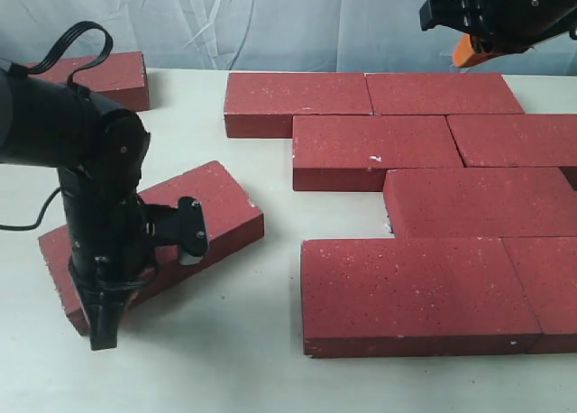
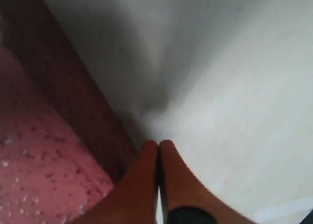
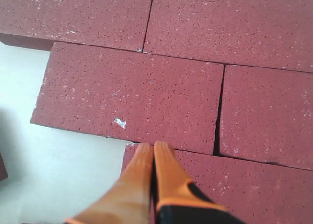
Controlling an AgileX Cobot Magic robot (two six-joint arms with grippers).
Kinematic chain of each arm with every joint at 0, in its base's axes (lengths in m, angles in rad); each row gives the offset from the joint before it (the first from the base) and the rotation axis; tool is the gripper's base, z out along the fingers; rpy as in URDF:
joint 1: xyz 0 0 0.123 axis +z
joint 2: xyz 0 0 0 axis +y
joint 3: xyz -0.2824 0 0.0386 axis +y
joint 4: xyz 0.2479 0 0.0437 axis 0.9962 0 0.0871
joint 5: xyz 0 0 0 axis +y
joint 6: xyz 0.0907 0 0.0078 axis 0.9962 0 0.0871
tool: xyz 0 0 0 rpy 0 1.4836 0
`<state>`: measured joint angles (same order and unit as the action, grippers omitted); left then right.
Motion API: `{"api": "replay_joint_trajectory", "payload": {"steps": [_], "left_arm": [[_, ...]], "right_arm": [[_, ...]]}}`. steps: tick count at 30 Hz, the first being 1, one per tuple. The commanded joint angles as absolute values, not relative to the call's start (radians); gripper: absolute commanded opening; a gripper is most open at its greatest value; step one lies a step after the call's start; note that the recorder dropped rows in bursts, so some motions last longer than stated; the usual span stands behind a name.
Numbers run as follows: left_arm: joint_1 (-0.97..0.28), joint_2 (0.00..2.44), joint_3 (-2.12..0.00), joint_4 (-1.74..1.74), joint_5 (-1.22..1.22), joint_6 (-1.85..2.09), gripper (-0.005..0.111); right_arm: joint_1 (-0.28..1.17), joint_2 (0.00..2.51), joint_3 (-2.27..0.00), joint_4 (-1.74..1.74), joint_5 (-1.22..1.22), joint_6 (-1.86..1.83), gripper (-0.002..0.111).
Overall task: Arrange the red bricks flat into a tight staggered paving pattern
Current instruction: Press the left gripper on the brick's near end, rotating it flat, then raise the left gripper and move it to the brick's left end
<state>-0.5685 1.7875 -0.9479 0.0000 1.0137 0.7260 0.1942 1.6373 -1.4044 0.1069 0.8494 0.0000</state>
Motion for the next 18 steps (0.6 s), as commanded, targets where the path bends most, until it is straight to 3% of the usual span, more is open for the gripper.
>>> {"api": "replay_joint_trajectory", "payload": {"steps": [1, 9, 18], "left_arm": [[-0.569, 1.791, -0.944, 0.19, 1.076, 0.617, 0.0], [-0.569, 1.791, -0.944, 0.386, 1.076, 0.416, 0.0], [-0.571, 1.746, -1.04, 0.354, 1.201, 0.417, 0.0]], "right_arm": [[0.189, 1.633, -1.399, 0.103, 0.851, 0.0, -0.001], [0.189, 1.633, -1.399, 0.103, 0.851, 0.0, -0.001], [0.189, 1.633, -1.399, 0.103, 0.849, 0.0, -0.001]]}}
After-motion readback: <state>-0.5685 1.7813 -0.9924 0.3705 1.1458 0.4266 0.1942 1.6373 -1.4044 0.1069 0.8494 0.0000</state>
